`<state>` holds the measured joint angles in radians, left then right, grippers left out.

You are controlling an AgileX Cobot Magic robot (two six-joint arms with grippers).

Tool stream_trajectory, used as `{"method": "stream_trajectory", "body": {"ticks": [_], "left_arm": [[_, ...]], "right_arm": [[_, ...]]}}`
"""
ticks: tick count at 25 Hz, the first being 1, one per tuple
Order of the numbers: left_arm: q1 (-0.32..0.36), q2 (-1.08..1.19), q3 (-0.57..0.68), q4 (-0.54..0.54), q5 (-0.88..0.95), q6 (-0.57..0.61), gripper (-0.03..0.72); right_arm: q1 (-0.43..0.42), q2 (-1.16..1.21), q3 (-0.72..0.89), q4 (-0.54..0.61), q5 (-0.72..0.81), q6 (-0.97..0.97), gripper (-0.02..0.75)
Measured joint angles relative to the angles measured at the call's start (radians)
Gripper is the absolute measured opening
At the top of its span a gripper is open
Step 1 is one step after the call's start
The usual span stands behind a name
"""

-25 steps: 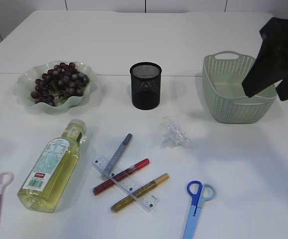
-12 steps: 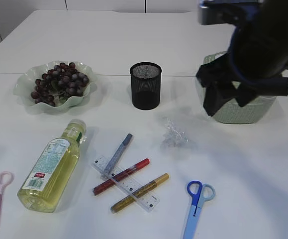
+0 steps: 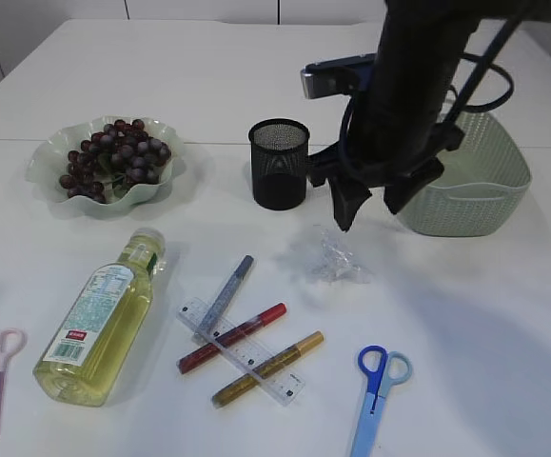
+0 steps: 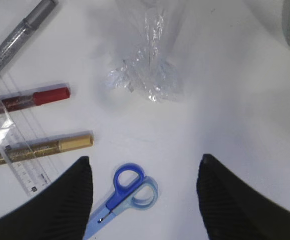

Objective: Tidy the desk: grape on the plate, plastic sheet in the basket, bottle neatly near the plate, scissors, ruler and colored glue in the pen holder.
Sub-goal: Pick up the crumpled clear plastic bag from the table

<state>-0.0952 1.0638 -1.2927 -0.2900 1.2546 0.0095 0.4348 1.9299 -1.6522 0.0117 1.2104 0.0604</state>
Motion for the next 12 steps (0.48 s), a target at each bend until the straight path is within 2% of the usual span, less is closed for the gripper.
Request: {"method": "stream_trajectory", "body": {"ticks": [12], "left_arm": [[0.0, 0.0, 0.0, 0.0, 0.002, -0.021, 0.404]], "right_arm": [[0.007, 0.181, -0.045, -0.012, -0.088, 0.0, 0.511]]}}
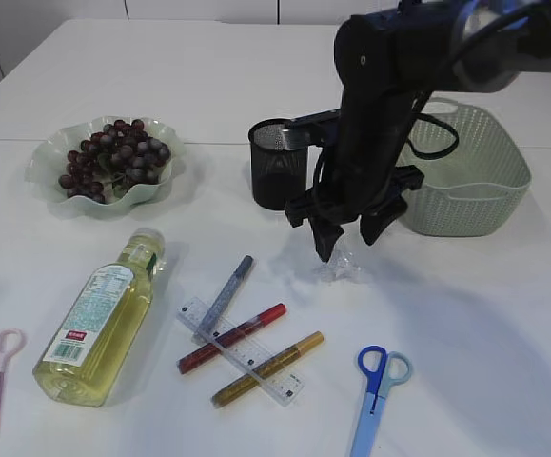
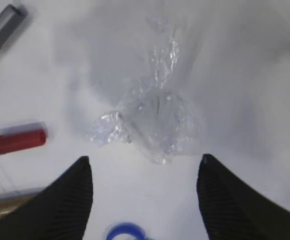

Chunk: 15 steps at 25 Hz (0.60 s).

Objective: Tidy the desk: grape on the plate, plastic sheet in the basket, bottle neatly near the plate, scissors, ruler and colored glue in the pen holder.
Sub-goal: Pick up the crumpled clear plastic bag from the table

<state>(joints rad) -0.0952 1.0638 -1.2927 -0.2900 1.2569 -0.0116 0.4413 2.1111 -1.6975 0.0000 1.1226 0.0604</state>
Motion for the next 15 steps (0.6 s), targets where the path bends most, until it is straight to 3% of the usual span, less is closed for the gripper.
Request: {"method": "stream_trajectory", "body": {"ticks": [15], "left_arm": [[0.0, 0.0, 0.0, 0.015, 0.002, -0.001, 0.404]], "right_arm": [[0.0, 0.109, -0.059, -0.031, -0.056, 0.0, 0.511]]}}
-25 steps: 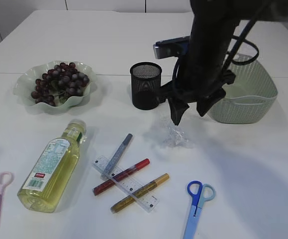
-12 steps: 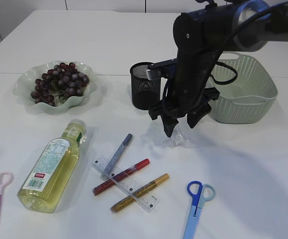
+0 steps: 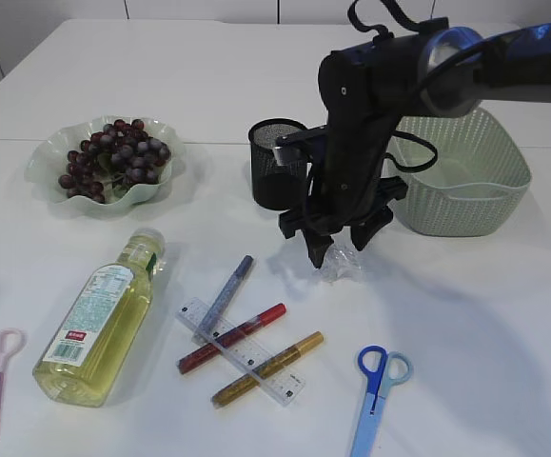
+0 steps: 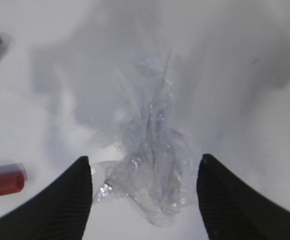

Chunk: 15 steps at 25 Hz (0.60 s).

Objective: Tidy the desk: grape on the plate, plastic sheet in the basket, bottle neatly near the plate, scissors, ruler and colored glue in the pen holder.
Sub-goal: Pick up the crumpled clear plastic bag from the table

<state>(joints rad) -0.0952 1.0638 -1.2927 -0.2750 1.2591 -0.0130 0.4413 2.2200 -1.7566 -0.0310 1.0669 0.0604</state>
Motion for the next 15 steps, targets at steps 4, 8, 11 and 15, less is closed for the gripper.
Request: {"method": "stream_trajectory", "body": {"ticks": [4, 8, 11, 15], "left_arm": [[0.0, 0.0, 0.0, 0.0, 0.0, -0.001, 0.404], [0.0, 0.0, 0.0, 0.001, 0.0, -0.002, 0.404], [0.0, 0.0, 0.0, 0.001, 0.0, -0.002, 0.404], [0.0, 0.0, 0.0, 0.001, 0.0, -0.002, 0.404]], "right_arm": [[0.0, 0.015, -0.005, -0.008, -0.002, 0.0, 0.511], [0.0, 0.037, -0.007, -0.013, -0.002, 0.0, 0.511], [0.0, 0.048, -0.007, -0.013, -0.002, 0.0, 0.511], [0.0, 0.048, -0.007, -0.013, -0.002, 0.0, 0.511]]}}
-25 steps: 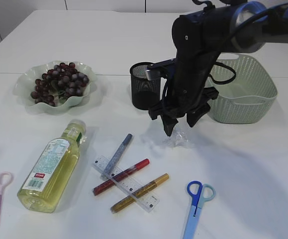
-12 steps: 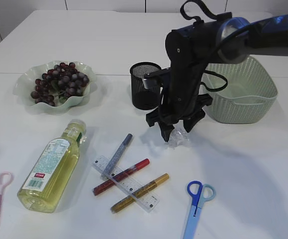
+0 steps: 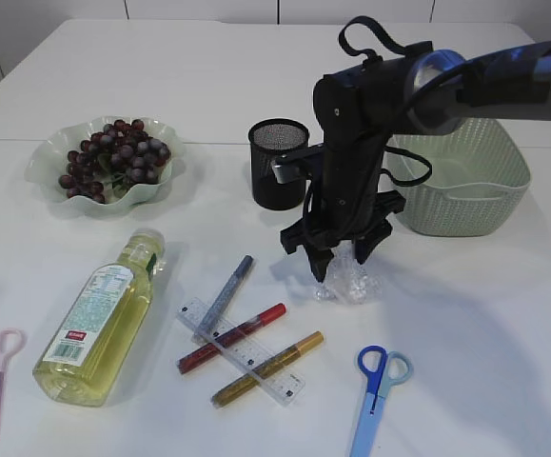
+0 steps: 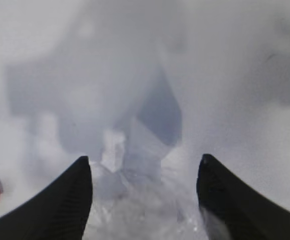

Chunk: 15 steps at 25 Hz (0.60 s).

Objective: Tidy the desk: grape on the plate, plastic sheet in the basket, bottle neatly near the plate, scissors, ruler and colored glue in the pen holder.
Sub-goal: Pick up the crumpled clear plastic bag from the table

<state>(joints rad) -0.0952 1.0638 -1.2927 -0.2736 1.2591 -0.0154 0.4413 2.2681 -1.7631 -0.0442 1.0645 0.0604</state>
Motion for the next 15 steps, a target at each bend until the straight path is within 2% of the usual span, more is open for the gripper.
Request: {"method": "stream_trajectory", "body": {"ticks": [4, 11, 15], "left_arm": [[0.0, 0.0, 0.0, 0.0, 0.0, 0.0, 0.404], [0.0, 0.0, 0.0, 0.018, 0.0, 0.0, 0.404], [0.0, 0.0, 0.0, 0.022, 0.0, 0.0, 0.404]], "right_arm": [[0.0, 0.002, 0.0, 0.0, 0.007, 0.0, 0.511], [0.002, 0.002, 0.0, 0.011, 0.118, 0.0, 0.511], [0.002, 0.002, 0.0, 0.054, 0.139, 0.0, 0.511]]}}
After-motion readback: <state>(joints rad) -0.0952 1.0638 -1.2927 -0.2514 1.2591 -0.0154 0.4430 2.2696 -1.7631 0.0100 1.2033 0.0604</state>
